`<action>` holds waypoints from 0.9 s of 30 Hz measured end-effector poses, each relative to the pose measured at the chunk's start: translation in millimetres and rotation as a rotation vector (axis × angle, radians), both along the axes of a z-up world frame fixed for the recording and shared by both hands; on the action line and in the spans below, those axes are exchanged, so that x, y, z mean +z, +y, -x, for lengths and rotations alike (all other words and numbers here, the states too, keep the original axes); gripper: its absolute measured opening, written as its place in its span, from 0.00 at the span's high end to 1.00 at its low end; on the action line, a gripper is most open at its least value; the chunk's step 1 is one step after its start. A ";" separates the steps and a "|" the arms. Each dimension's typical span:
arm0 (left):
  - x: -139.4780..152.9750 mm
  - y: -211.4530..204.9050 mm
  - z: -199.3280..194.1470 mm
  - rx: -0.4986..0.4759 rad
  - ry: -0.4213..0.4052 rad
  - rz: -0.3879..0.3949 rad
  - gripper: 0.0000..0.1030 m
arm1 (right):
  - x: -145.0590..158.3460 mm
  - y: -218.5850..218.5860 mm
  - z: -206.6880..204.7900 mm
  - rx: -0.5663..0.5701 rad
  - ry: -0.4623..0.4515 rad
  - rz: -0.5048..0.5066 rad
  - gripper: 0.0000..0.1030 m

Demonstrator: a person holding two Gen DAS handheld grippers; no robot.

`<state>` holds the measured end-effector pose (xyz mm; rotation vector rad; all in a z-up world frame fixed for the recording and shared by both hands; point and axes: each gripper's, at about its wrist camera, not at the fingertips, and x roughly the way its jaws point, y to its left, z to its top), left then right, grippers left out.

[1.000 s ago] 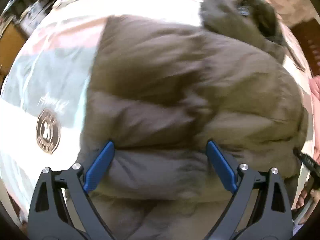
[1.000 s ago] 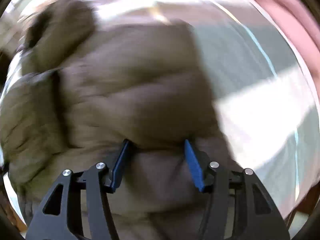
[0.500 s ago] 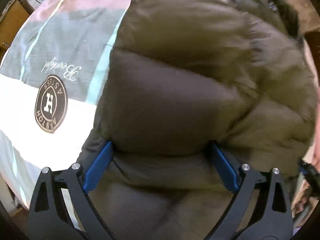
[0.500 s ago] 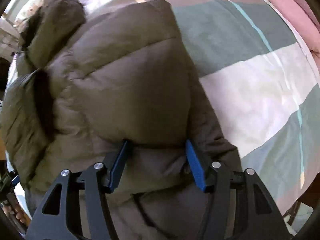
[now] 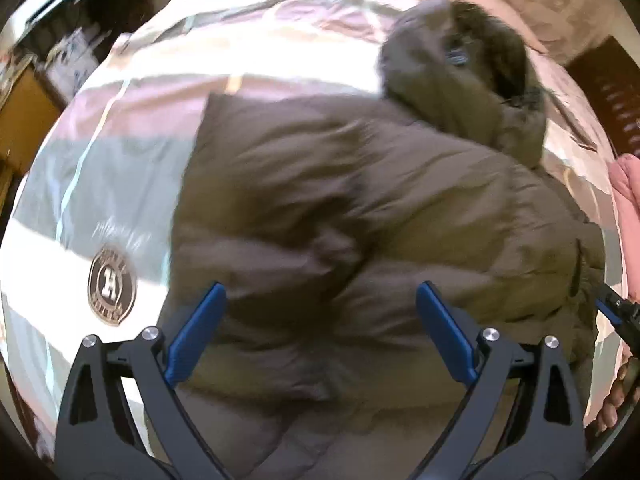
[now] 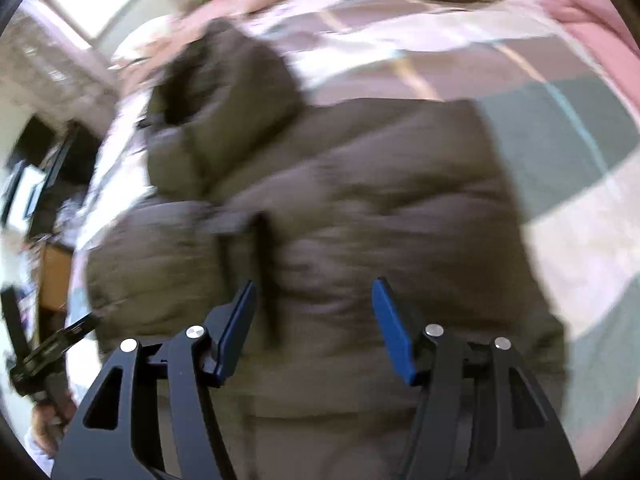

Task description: Fold large clothes

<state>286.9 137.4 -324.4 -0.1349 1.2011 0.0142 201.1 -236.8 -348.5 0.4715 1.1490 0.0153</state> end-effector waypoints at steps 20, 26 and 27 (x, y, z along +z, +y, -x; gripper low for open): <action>34.4 -28.0 10.7 0.124 0.147 0.288 0.02 | 88.7 50.2 -138.9 0.102 -0.193 0.258 0.10; 25.0 -14.0 30.5 0.189 0.165 0.295 0.02 | 56.5 74.7 -295.9 0.074 -0.085 0.459 0.10; 18.9 -10.1 30.2 0.183 0.170 0.280 0.02 | 47.4 77.9 -314.2 0.063 -0.059 0.492 0.10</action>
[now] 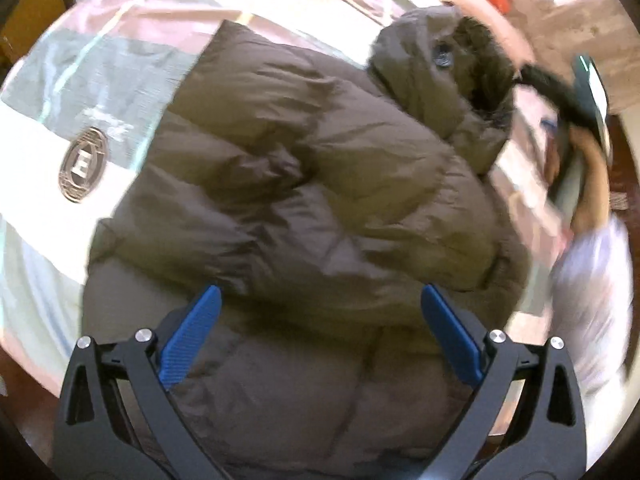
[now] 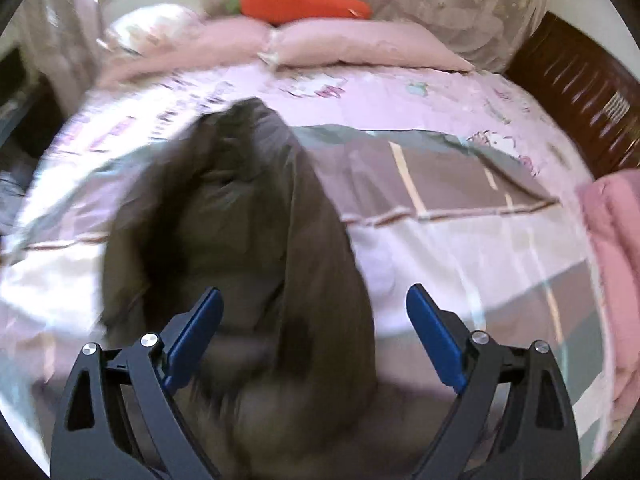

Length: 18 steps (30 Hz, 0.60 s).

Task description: Fold large clothes

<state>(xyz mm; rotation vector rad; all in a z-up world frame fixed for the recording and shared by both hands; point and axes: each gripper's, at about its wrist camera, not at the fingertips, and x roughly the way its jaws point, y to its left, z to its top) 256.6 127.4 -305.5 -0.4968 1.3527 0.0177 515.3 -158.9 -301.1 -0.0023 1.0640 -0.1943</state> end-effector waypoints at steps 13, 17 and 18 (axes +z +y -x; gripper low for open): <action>-17.7 8.7 -6.7 -0.025 0.035 -0.026 0.02 | 2.0 7.4 23.1 0.009 -0.240 -0.115 0.95; -16.0 9.3 -5.6 -0.015 0.037 -0.036 0.02 | 90.2 -23.5 155.8 0.263 -0.491 -0.498 0.95; -16.2 11.4 -4.6 -0.003 0.041 -0.028 0.02 | 101.8 -28.9 184.9 0.331 -0.511 -0.531 0.95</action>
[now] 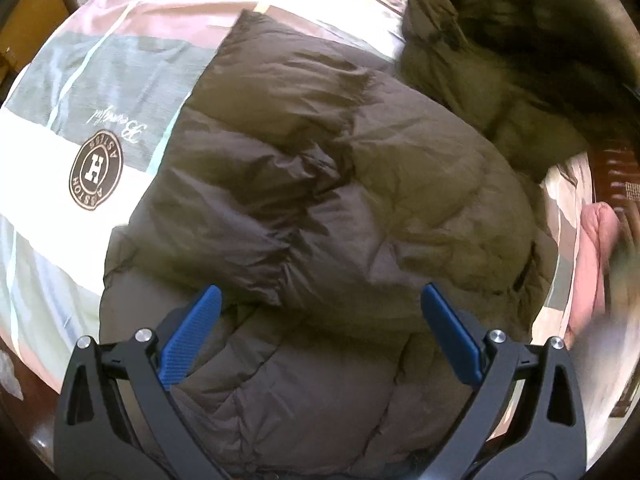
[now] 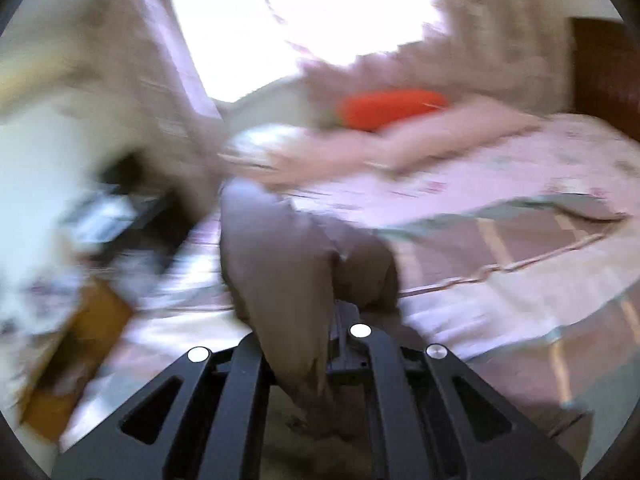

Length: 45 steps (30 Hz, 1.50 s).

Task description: Fold large clothes

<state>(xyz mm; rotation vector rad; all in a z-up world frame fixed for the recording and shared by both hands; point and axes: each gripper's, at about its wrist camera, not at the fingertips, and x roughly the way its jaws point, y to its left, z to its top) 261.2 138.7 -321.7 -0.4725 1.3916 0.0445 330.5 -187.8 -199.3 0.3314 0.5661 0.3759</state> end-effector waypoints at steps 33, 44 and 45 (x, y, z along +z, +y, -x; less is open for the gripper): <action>5.1 -2.8 12.8 0.077 -0.035 -0.044 0.02 | -83.4 47.6 182.5 0.416 0.290 0.266 0.06; 3.5 -38.9 4.9 -0.007 -0.050 -0.066 0.02 | -187.6 14.6 132.2 0.026 0.700 -0.449 0.86; 3.5 -38.8 5.5 -0.007 -0.049 -0.064 0.02 | -184.4 9.7 133.9 0.017 0.673 -0.467 0.88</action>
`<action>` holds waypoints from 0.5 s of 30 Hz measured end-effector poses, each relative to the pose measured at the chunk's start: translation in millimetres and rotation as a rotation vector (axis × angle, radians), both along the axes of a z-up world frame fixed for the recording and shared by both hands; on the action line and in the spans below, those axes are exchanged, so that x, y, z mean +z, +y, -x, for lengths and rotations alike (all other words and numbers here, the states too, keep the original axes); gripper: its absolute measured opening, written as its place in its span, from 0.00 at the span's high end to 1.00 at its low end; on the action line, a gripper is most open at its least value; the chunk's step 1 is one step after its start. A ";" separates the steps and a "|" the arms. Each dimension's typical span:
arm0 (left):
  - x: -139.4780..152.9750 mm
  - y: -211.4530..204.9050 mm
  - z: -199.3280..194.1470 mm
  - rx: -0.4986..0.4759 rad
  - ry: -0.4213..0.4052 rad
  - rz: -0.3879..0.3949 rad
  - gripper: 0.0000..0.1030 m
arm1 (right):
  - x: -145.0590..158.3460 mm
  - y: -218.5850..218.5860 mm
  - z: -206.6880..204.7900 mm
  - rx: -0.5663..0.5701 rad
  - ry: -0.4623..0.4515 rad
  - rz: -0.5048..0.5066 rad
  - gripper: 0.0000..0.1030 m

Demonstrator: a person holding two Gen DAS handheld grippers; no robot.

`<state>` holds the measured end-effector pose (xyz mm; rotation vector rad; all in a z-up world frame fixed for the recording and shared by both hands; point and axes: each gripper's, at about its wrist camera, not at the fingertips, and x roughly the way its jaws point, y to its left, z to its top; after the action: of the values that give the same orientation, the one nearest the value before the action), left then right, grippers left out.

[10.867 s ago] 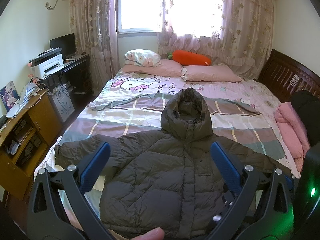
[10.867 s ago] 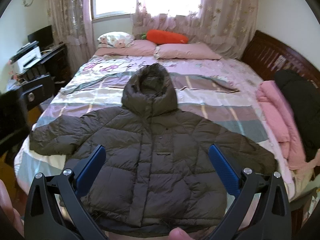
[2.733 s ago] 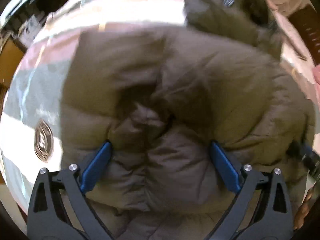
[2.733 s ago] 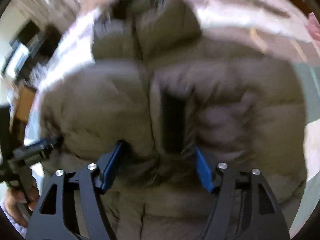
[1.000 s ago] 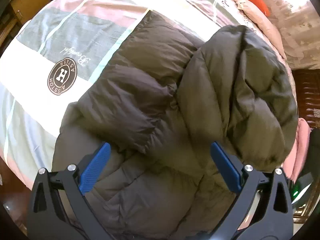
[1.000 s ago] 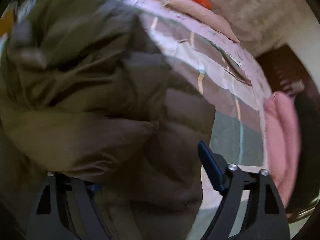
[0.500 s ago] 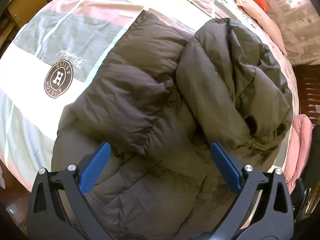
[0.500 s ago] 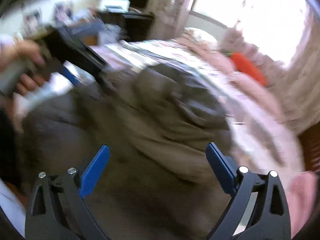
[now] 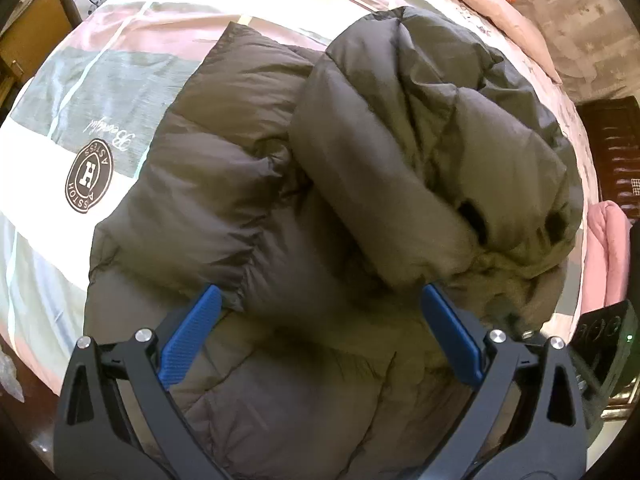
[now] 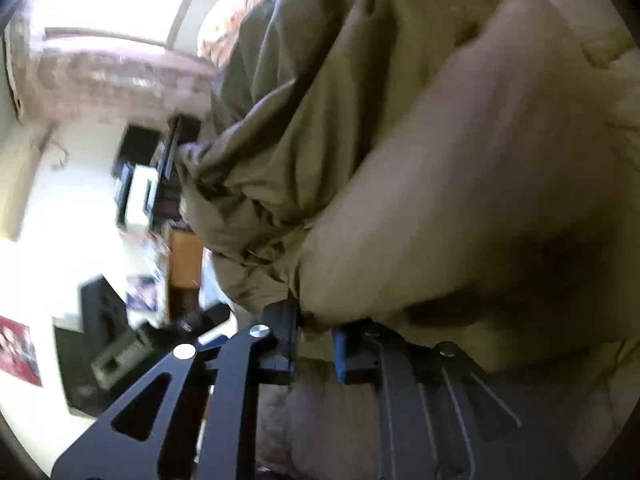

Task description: Fold large clothes

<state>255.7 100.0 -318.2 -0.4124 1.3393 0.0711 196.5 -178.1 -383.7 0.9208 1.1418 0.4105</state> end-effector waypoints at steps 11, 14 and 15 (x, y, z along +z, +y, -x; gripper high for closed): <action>15.9 32.3 2.9 0.125 -0.066 0.028 0.02 | 86.7 1.5 43.3 0.399 -0.283 0.209 0.89; 22.4 35.2 3.6 0.142 -0.097 0.039 0.02 | 58.4 23.8 62.3 0.600 -0.176 0.379 0.89; 23.2 35.6 3.2 0.141 -0.103 0.046 0.02 | 43.3 25.6 70.7 0.631 -0.135 0.440 0.89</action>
<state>252.5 135.6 -295.0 -0.5423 1.2115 0.1348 125.8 -152.5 -340.5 0.1297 1.3163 0.6834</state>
